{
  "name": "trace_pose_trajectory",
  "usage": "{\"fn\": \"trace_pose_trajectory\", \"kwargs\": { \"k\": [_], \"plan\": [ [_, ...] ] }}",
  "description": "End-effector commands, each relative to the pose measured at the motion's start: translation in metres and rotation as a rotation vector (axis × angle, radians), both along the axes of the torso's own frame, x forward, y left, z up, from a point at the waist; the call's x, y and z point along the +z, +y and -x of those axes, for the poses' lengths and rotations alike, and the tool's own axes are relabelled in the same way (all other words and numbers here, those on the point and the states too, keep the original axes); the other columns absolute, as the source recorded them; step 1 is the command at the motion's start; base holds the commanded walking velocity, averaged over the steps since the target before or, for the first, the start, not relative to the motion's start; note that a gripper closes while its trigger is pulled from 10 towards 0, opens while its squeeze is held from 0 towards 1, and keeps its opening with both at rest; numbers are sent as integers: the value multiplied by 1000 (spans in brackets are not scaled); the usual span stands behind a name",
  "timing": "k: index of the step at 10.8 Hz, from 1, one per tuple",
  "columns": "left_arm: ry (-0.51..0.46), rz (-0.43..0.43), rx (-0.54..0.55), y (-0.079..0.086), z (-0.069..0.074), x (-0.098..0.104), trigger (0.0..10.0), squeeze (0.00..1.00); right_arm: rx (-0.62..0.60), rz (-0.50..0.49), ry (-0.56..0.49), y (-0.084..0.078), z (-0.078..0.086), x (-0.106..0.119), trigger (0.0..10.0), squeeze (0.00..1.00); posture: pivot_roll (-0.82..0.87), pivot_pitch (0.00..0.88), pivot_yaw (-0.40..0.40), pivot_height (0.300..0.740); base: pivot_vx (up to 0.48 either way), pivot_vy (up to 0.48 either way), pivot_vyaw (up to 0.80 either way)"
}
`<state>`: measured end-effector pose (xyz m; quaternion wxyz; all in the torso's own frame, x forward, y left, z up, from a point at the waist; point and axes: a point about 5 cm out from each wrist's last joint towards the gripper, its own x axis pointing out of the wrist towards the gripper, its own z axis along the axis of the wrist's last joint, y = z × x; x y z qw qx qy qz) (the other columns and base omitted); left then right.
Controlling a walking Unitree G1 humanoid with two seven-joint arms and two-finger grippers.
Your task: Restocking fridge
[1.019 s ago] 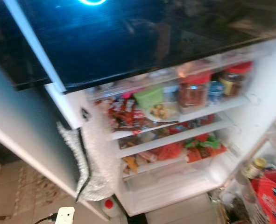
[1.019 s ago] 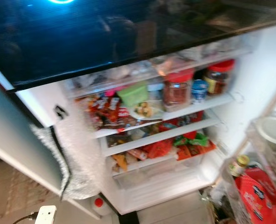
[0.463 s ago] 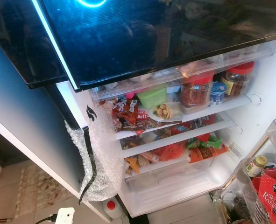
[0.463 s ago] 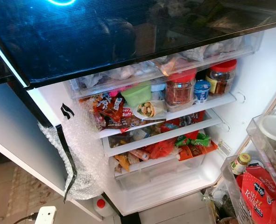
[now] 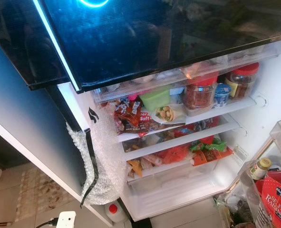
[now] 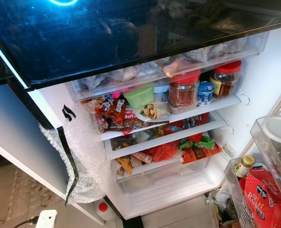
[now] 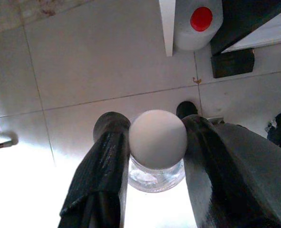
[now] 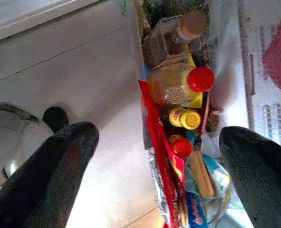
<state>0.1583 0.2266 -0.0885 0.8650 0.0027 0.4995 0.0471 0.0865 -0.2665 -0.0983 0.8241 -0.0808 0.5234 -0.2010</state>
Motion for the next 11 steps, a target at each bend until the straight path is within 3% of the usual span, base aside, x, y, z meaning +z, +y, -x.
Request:
{"fn": "trace_pose_trajectory", "kwargs": {
  "k": [1, 11],
  "plan": [
    [11, -15, 5, 7, 3, 0, 10000, 0, -1, 5, 5, 2, 2, -1, 10000, 0, -172, 0, 111, 740, 0, 0, 0],
    [11, -9, 6, 6, 3, 0, 10000, 0, -28, 58, -11, -3, -1, 2, 10000, 0, -171, 0, 104, 740, 0, 0, 0]
  ]
}}
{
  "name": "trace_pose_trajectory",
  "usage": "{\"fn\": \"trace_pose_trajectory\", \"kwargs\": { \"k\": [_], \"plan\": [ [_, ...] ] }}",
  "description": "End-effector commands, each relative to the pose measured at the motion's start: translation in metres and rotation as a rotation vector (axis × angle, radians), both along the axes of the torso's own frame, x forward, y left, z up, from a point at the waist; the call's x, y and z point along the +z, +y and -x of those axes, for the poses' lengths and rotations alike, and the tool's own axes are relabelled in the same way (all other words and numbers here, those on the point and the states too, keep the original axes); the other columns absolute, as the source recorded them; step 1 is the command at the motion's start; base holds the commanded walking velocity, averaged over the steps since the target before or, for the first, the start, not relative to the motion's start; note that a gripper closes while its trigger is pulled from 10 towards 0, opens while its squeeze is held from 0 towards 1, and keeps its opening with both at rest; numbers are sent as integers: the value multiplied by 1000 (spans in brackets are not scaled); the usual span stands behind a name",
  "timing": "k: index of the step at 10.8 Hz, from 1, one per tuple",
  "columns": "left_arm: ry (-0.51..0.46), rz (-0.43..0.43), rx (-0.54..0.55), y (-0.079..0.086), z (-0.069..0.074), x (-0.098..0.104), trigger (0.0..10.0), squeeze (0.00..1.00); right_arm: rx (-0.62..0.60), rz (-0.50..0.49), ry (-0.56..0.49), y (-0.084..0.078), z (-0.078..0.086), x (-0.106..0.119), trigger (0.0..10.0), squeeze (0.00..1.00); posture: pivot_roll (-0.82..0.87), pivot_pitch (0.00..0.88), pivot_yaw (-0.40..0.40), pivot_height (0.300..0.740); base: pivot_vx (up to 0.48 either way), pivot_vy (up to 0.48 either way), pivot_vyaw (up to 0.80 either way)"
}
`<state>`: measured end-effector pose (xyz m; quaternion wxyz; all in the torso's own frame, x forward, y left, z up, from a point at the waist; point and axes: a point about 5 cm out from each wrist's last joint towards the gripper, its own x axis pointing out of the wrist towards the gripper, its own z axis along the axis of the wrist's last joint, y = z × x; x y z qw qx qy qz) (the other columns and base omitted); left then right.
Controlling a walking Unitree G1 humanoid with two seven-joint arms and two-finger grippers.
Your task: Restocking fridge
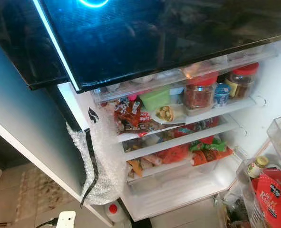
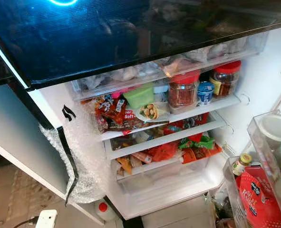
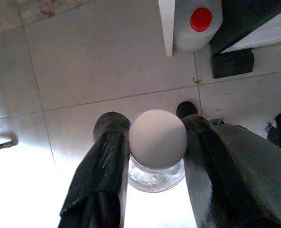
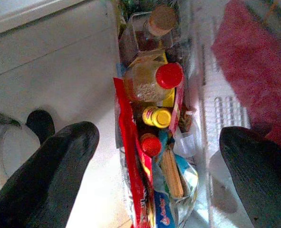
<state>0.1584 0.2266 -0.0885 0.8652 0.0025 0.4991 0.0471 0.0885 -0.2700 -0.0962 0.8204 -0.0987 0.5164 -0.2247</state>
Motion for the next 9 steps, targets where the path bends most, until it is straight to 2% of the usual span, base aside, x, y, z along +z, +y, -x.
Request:
{"fn": "trace_pose_trajectory", "kwargs": {
  "k": [1, 2, 8, 9],
  "plan": [
    [11, -9, 7, 6, 3, 0, 10000, 0, -1, 27, -53, -9, -20, 8, 10000, 0, -170, 0, 105, 740, 0, 0, 0],
    [10, -9, 8, 6, 2, 0, 10000, 0, -9, 42, -77, -14, -30, 13, 10000, 0, -170, 0, 107, 740, 0, 0, 0],
    [13, -10, 3, 7, 3, 0, 10000, 0, -27, 66, -95, -21, -32, 17, 10000, 0, -171, 0, 110, 740, 0, 0, 0],
    [15, -13, 2, 7, 3, 0, 10000, 0, -33, 86, -96, -28, -30, 19, 10000, 0, -173, 0, 111, 740, 0, 0, 0]
  ]
}}
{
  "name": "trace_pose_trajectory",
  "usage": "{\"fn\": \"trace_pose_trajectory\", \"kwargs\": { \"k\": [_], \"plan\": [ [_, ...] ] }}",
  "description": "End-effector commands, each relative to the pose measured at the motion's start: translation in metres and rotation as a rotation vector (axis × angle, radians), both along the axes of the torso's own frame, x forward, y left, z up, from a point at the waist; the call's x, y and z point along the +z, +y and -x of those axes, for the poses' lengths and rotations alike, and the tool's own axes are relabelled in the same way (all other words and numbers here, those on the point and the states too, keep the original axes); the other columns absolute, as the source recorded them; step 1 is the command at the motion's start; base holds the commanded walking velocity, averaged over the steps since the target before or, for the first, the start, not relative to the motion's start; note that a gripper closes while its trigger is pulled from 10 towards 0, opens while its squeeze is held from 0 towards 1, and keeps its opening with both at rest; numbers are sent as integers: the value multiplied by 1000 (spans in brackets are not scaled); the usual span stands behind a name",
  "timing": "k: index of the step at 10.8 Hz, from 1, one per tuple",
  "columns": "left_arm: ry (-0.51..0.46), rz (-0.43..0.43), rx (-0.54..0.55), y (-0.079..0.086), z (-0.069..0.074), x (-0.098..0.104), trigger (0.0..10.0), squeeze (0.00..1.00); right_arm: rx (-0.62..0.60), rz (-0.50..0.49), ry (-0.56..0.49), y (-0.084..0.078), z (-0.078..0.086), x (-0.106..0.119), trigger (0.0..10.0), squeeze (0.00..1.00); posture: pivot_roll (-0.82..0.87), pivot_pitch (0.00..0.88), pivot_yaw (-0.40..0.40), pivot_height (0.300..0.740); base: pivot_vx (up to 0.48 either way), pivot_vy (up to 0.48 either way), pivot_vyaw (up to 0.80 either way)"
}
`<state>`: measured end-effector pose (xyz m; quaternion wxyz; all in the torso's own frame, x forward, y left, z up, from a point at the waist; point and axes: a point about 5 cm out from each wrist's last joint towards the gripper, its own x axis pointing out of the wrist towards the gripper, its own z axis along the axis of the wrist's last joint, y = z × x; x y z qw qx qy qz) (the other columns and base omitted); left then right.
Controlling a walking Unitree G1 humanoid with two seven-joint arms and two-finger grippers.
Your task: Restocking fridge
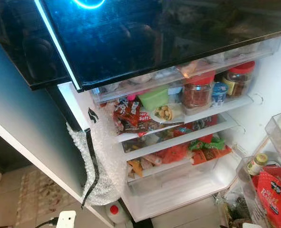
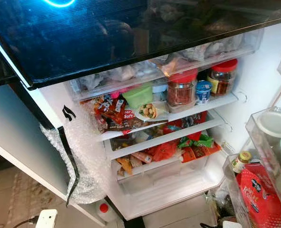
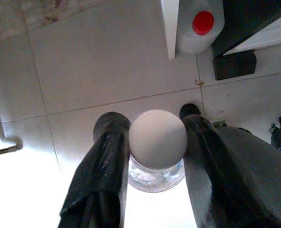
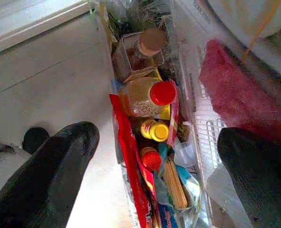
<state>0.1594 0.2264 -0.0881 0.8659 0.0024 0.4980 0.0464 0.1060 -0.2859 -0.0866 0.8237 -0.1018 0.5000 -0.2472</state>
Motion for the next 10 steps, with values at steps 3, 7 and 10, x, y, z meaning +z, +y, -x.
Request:
{"fn": "trace_pose_trajectory", "kwargs": {
  "k": [3, 7, 10],
  "plan": [
    [21, -15, 1, 8, 5, 0, 10000, 0, -18, 106, -48, -34, -2, 17, 10000, 0, -177, 0, 112, 740, 0, 0, 0],
    [19, -15, -9, 8, 4, 0, 10000, 0, -50, 127, -47, -44, 3, 21, 10000, 0, -185, 0, 120, 740, 0, 0, 0],
    [15, -15, -10, 8, 3, 1, 10000, 0, -30, 101, -58, -33, -7, 18, 10000, 0, -178, 0, 118, 740, 0, 0, 0]
  ]
}}
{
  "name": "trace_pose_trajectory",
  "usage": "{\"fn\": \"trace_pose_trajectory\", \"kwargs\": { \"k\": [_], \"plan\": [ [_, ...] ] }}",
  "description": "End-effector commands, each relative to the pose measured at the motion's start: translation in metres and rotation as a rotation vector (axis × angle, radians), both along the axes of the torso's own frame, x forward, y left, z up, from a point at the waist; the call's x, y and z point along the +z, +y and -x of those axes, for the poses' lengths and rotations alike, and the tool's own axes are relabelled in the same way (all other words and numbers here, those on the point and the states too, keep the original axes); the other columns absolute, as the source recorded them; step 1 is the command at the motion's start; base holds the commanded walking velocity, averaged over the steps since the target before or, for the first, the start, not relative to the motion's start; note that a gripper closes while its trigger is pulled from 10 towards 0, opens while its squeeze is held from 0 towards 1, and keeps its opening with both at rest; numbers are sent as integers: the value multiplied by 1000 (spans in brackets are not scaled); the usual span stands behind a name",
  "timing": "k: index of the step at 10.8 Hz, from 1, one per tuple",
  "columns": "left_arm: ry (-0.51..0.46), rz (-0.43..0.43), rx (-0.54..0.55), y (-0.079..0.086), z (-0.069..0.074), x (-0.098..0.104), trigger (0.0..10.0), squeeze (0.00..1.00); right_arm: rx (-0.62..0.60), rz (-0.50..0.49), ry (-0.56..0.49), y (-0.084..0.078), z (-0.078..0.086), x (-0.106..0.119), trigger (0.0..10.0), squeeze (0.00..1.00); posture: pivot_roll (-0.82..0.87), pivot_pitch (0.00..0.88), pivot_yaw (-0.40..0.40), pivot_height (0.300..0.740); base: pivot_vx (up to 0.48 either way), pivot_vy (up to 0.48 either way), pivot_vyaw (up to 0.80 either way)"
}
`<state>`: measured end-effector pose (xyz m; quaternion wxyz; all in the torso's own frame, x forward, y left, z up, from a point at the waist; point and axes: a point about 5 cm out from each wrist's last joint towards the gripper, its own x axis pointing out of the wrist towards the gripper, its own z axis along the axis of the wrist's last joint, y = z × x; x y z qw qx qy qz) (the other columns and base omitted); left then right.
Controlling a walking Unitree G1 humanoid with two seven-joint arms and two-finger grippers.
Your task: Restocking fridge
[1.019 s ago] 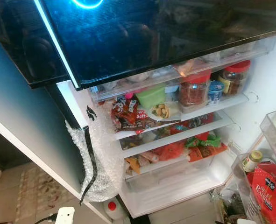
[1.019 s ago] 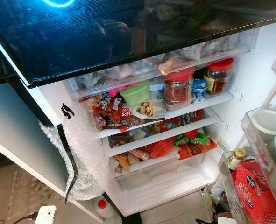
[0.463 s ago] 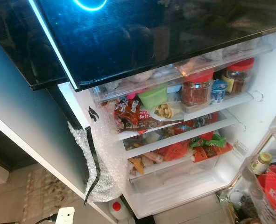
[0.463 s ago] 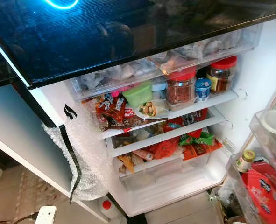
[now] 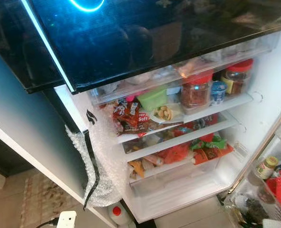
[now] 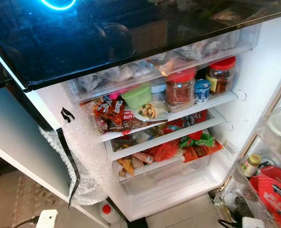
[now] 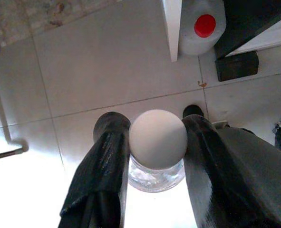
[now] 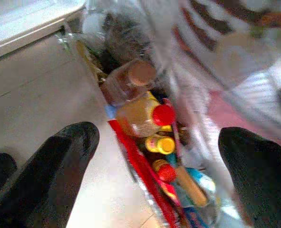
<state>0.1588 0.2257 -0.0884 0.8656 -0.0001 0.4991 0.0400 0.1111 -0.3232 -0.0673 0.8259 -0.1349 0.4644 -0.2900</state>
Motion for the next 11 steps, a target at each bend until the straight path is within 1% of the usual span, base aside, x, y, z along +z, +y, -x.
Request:
{"fn": "trace_pose_trajectory", "kwargs": {
  "k": [1, 3, 4, 5, 6, 7, 8, 11],
  "plan": [
    [12, -25, 1, 9, 2, 1, 10000, 0, 6, -24, -6, 7, -3, -2, 10000, 0, -176, 0, 116, 740, 0, 0, 0],
    [11, -22, 8, 8, 2, 1, 10000, 0, 46, -137, -19, 24, -10, -9, 10000, 0, -173, 0, 108, 740, 0, 0, 0],
    [12, -20, 10, 7, 2, 1, 10000, 0, 121, -285, -34, 48, -17, -17, 10000, 0, -172, 0, 103, 740, 0, 0, 0],
    [12, -20, 8, 6, 2, 0, 10000, 0, 132, -356, -37, 62, -20, -21, 10000, 0, -169, 0, 102, 740, 0, 0, 0],
    [11, -19, 6, 6, 2, 0, 10000, 0, 140, -369, -31, 65, -20, -22, 10000, 0, -169, 0, 100, 740, 0, 0, 0],
    [11, -21, 3, 6, 2, 0, 10000, 0, 146, -411, -33, 72, -20, -24, 10000, 0, -167, 0, 98, 740, 0, -274, 0],
    [10, -21, 2, 6, 2, 0, 10000, 0, 154, -425, -21, 73, -18, -25, 10000, 0, -165, 0, 96, 740, 0, -368, 0],
    [11, -21, 1, 6, 2, 0, 10000, 0, 134, -420, 12, 58, -5, -25, 10000, 0, -167, 0, 95, 740, 0, -368, 0]
  ]
}}
